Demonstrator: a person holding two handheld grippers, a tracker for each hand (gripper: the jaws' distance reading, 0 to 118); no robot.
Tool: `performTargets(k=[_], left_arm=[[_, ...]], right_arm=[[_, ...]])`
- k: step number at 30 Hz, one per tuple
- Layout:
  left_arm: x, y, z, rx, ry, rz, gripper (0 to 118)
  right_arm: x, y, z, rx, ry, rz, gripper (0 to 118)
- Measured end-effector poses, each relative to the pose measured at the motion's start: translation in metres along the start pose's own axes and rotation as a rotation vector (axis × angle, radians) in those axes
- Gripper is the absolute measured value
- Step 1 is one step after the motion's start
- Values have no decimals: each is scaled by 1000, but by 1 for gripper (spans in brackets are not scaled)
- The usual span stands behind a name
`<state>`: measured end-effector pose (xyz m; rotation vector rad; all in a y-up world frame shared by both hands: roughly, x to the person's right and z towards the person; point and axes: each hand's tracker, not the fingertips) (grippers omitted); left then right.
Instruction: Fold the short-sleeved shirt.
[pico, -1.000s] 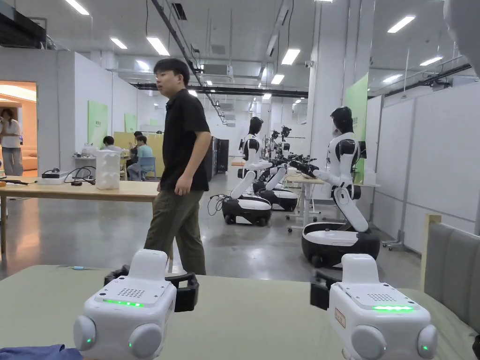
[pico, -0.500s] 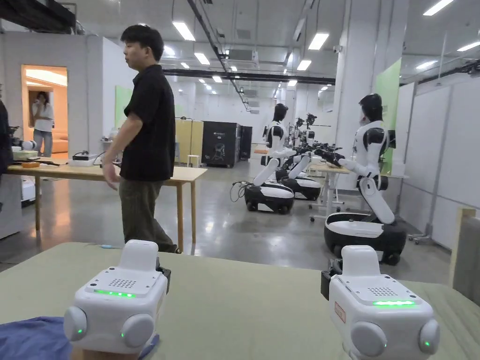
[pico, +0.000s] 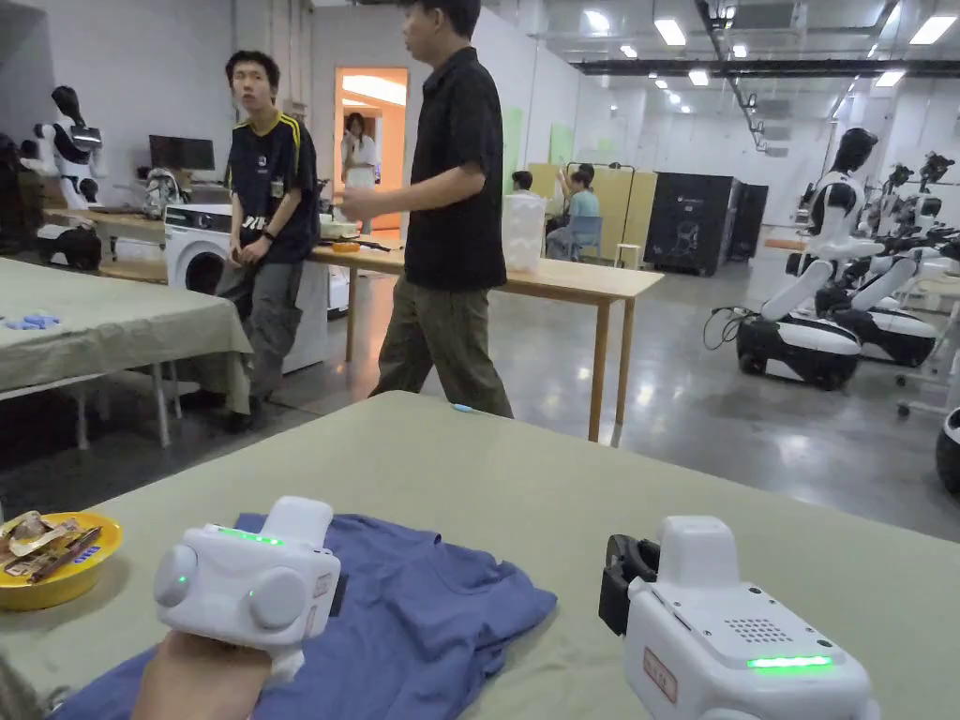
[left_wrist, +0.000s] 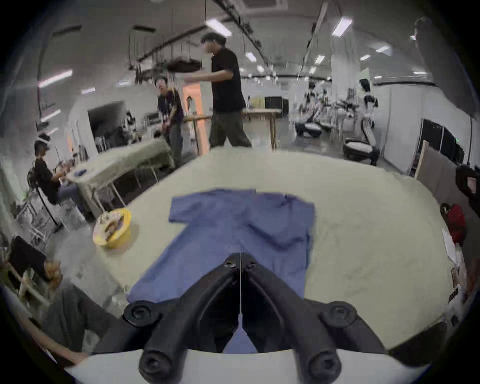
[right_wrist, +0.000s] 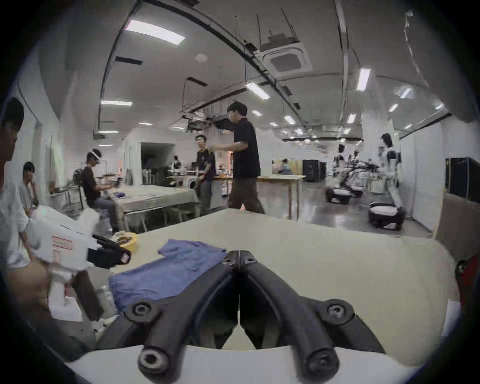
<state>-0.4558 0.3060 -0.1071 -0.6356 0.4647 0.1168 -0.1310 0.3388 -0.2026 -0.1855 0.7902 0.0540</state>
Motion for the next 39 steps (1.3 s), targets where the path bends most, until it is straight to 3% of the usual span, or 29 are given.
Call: performTargets(k=[3, 4, 6, 7, 9, 15, 18, 20, 21, 22, 23, 24, 26, 29, 31, 36, 39], left_arm=[[6, -9, -40, -46, -68, 18, 0], [13, -11, -53, -39, -73, 0, 21], [26, -13, -83, -66, -95, -38, 111], [32, -12, -95, 35, -169, -54, 117], [59, -12, -131, -90, -114, -60, 118], [88, 4, -240, -194, -156, -39, 118], [103, -1, -276, -248, -90, -65, 118], [98, -9, -299, -346, -60, -18, 117], [90, -13, -314, -416, -118, 42, 117], [83, -10, -308, -357, -148, 77, 114], [81, -5, -306, -355, -165, 74, 104], [79, -3, -302, -347, -181, 52, 82], [78, 1, -287, -278, -173, 36, 1], [73, 7, -291, -324, -186, 116, 2], [81, 16, -285, -308, -168, 93, 2], [145, 56, -241, -147, -353, 32, 2], [216, 80, -198, -53, -495, -29, 2]], right_arm=[[5, -17, -14, -30, 12, -6, 1], [7, -22, -13, -39, 9, -2, 1], [13, -34, -19, -62, 0, 17, 1], [18, -42, -21, -74, -6, 25, 1], [27, -55, -24, -99, -21, 33, 1], [59, -93, -30, -176, -66, 27, 1], [72, -108, -31, -223, -84, -2, 1], [81, -114, -30, -243, -105, -6, 1], [86, -116, -29, -250, -113, -11, 1], [91, -117, -26, -253, -119, -22, 1], [95, -118, -24, -251, -129, -36, 1], [97, -116, -20, -247, -136, -55, 1], [103, -116, -15, -243, -145, -81, 1], [111, -115, -5, -231, -168, -94, 1], [118, -113, 7, -223, -191, -123, 1], [139, -108, 41, -197, -252, -166, 1], [154, -102, 63, -179, -305, -183, 1]])
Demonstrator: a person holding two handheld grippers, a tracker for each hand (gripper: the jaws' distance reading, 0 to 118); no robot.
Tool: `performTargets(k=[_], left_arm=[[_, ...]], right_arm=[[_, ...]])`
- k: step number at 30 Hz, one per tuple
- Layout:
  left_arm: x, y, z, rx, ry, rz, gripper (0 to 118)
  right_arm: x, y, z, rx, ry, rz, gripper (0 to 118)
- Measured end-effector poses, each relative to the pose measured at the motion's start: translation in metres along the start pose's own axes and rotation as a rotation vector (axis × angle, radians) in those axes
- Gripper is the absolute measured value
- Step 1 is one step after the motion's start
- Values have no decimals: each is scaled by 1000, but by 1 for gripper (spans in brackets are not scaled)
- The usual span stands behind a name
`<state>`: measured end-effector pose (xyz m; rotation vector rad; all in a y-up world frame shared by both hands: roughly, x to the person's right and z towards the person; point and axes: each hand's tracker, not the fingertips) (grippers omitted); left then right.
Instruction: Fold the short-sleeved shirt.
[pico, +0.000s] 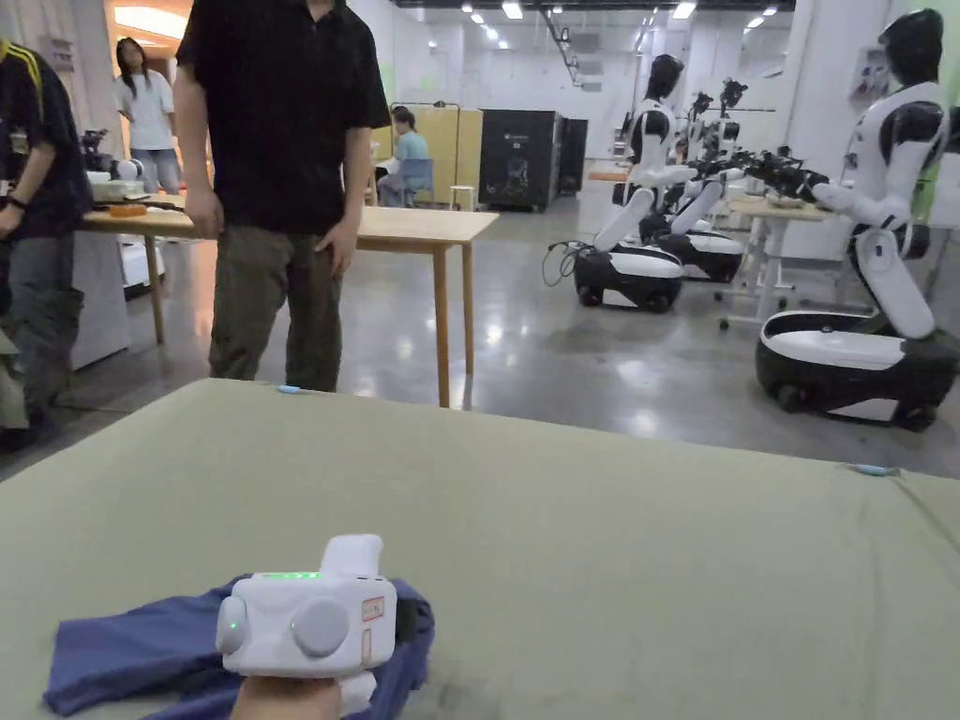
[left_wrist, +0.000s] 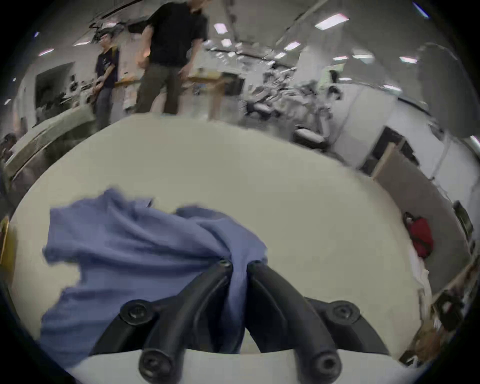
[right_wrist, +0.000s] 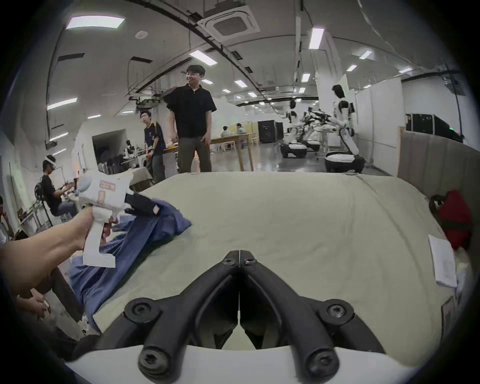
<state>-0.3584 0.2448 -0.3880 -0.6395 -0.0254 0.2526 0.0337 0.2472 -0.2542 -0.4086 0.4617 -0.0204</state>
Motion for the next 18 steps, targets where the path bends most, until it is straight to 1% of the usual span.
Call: performTargets(k=[2, 5, 7, 9, 12, 15, 18], left_arm=[[57, 16, 0, 34, -90, -59, 2], [149, 25, -3, 38, -230, -148, 2], [209, 18, -10, 10, -311, -199, 2], [259, -1, -23, -35, -364, -258, 2], [318, -45, -51, -138, -383, -338, 2], [345, -96, -90, -250, -287, -424, 2], [346, -126, -112, -298, -246, -396, 2]], right_arm=[[12, 2, 15, 22, -40, -6, 1], [35, 2, 36, 35, -85, -31, 1], [53, 0, 50, 42, -121, -46, 1], [69, -5, 63, 47, -162, -60, 1], [94, -13, 78, 44, -208, -87, 1], [117, -24, 89, 38, -244, -115, 1], [132, -29, 100, 32, -267, -130, 1]])
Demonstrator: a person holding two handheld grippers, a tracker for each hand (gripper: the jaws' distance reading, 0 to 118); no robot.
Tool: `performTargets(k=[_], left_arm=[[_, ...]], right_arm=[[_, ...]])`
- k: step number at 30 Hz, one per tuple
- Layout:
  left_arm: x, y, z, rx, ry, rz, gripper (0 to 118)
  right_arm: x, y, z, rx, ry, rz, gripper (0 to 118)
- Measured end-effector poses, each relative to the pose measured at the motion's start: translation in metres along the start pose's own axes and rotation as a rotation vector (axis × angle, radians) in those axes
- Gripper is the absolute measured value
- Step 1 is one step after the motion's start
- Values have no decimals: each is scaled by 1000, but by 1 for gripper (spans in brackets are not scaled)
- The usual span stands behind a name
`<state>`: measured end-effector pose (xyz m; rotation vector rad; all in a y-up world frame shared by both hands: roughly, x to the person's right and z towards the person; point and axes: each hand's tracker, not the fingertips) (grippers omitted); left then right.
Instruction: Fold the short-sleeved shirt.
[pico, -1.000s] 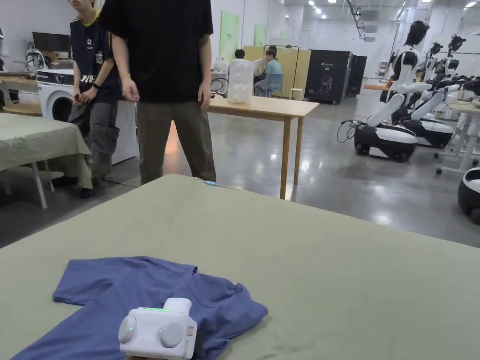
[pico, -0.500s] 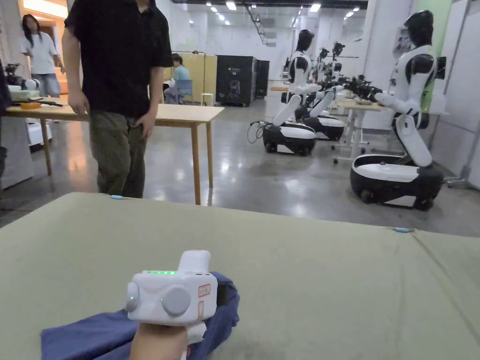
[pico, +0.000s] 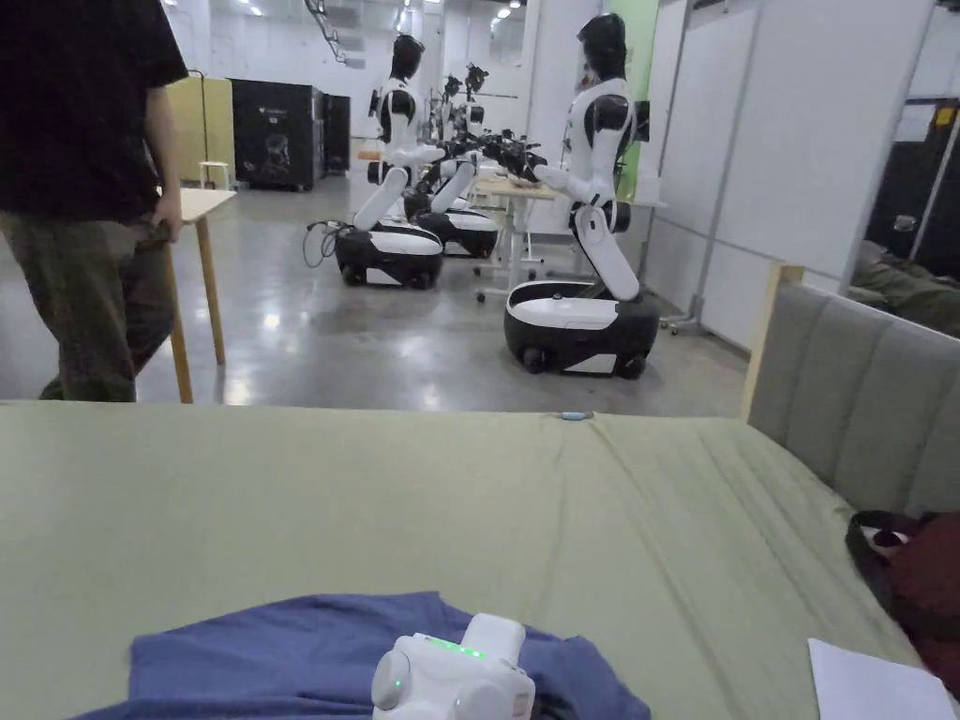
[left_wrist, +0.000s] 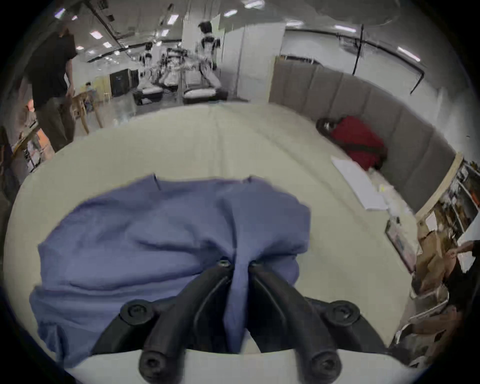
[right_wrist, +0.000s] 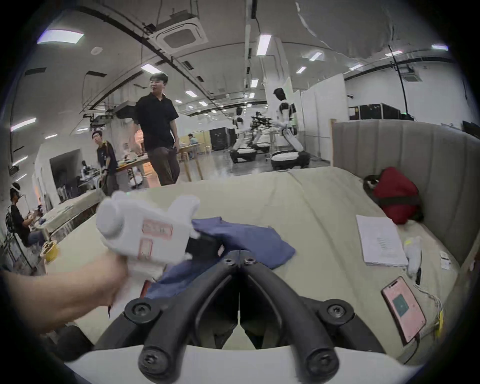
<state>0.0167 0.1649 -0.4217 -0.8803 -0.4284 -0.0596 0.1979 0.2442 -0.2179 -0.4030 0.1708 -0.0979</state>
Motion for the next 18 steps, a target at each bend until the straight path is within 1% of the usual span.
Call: performTargets(k=[2, 4, 5, 6, 7, 8, 9, 11, 13, 14, 17, 18], left_arm=[[0, -6, -1, 16, 0, 3, 6], [-3, -9, 10, 77, 16, -4, 7], [-4, -9, 18, 93, 14, -1, 17], [-6, -9, 32, 144, 11, 4, 47], [-8, -12, 49, 188, 2, 3, 103], [-14, -17, 75, 280, 14, 1, 118], [-14, -20, 96, 328, 56, -25, 115], [-23, -37, 145, 420, 96, -77, 116], [-36, -56, 196, 515, 167, -82, 116], [-45, -68, 217, 521, 195, -87, 116], [-86, -111, 260, 548, 333, -43, 116], [-100, -126, 274, 540, 382, -8, 116]], right_arm=[[10, -2, 1, -4, -11, -6, 1], [17, -3, -1, -11, -9, -13, 1], [17, -2, -2, -16, -9, -15, 1], [17, 0, -3, -19, -9, -13, 1], [15, 2, -5, -19, -6, -10, 1], [13, 4, -6, -17, -6, -2, 1], [9, 7, -6, -14, -7, 8, 1], [-2, 14, -5, -4, -12, 41, 1], [-13, 18, -4, 15, -15, 72, 1], [-18, 20, -4, 22, -14, 80, 1], [-33, 22, -5, 51, -14, 116, 1], [-40, 22, -4, 60, -15, 133, 1]])
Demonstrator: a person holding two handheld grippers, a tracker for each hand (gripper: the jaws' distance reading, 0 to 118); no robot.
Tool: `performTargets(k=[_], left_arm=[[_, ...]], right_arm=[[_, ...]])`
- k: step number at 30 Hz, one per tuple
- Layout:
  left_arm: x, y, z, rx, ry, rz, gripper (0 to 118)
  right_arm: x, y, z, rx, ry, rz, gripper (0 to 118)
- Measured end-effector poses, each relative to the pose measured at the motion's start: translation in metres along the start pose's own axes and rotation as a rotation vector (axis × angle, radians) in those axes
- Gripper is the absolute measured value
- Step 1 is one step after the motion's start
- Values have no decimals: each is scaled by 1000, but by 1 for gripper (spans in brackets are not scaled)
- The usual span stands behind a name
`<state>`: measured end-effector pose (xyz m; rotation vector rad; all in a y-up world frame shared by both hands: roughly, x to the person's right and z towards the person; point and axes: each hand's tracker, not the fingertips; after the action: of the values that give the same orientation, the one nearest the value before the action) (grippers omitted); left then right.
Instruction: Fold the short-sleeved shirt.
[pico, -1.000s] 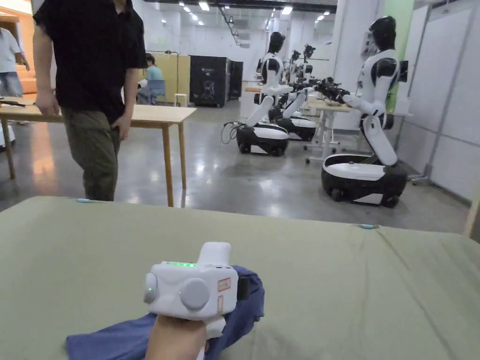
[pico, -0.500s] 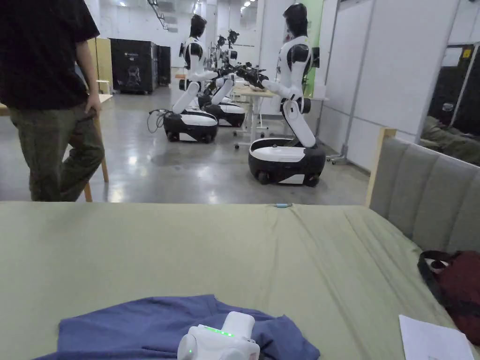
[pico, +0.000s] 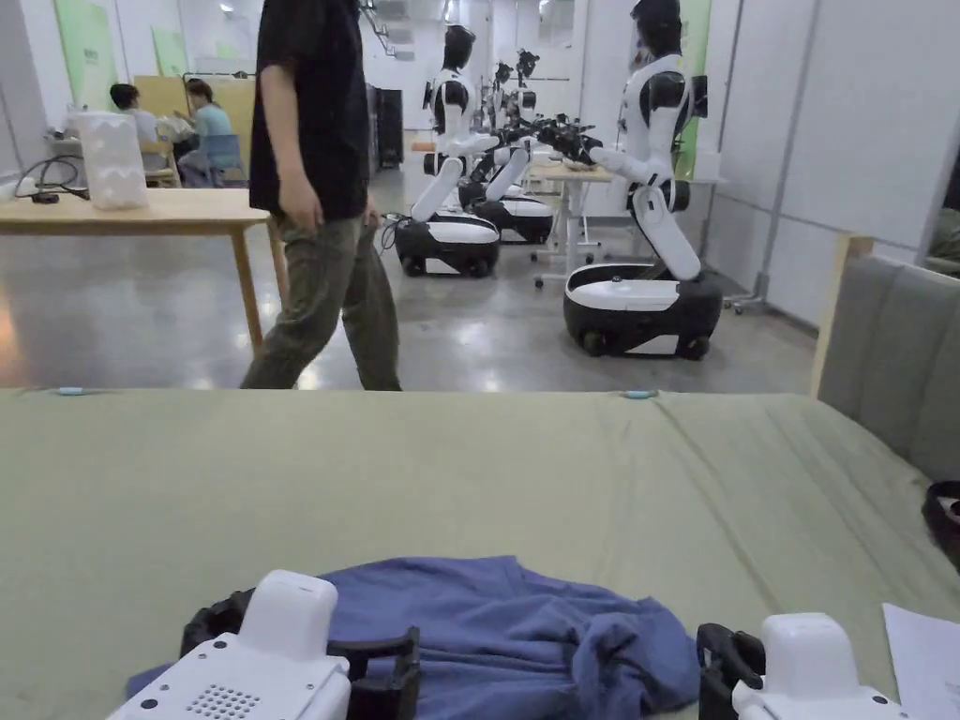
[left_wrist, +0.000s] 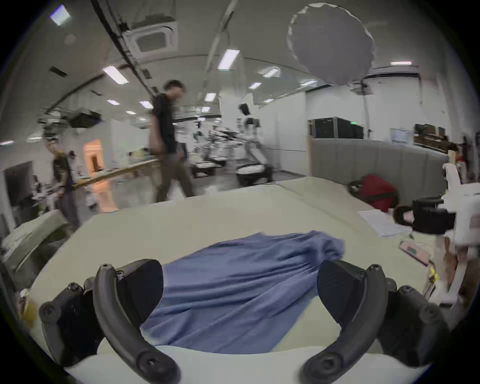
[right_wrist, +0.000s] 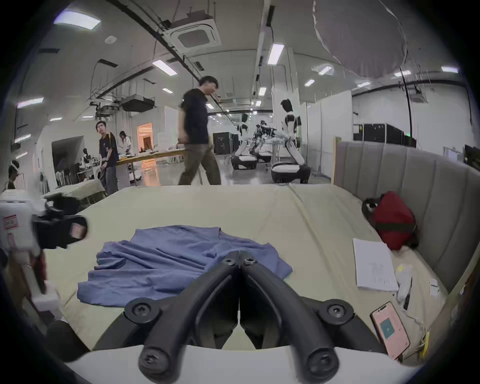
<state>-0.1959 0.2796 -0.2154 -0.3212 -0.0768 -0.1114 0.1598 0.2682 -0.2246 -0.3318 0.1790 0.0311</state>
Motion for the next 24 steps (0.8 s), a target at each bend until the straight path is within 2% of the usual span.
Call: performTargets(k=[1, 2, 3, 4, 5, 7, 8, 11, 14, 19, 20, 21, 22, 23, 24], left_arm=[[-18, -7, 11, -30, 38, 21, 115], [-35, -13, 20, -61, 46, 54, 107], [-46, -18, 25, -94, 46, 74, 79], [-58, -25, 28, -130, 41, 100, 6], [-65, -31, 26, -180, 64, 106, 0], [-80, -44, 23, -195, 80, 97, 0], [-91, -48, 19, -243, 47, 165, 0], [-112, -58, 10, -261, 78, 196, 0], [-138, -69, -17, -349, 94, 228, 0], [-165, -78, -71, -398, 147, 229, 0], [-169, -79, -82, -403, 163, 223, 10], [-173, -79, -95, -403, 180, 198, 32], [-176, -80, -112, -415, 189, 181, 87], [-180, -82, -128, -432, 189, 170, 118], [-187, -76, -140, -346, 190, 154, 116]], right_arm=[[-6, 3, 0, 2, -3, 5, 1], [-11, 4, 0, 2, -1, 5, 1], [-14, 5, 1, 6, 3, 2, 1], [-18, 5, 2, 9, 9, -13, 1], [-22, 6, 2, 9, 17, -30, 1], [-27, 4, 2, 3, 38, -65, 1], [-31, 3, 3, -2, 45, -68, 1], [-38, -2, 3, -19, 54, -64, 1], [-39, -11, -2, -47, 66, -56, 1], [-35, -22, -17, -90, 65, -45, 1], [-33, -23, -20, -99, 65, -45, 1], [-30, -25, -23, -107, 65, -46, 1], [-27, -27, -27, -116, 61, -47, 1], [-25, -28, -31, -126, 57, -47, 1], [-22, -29, -34, -132, 54, -48, 1]])
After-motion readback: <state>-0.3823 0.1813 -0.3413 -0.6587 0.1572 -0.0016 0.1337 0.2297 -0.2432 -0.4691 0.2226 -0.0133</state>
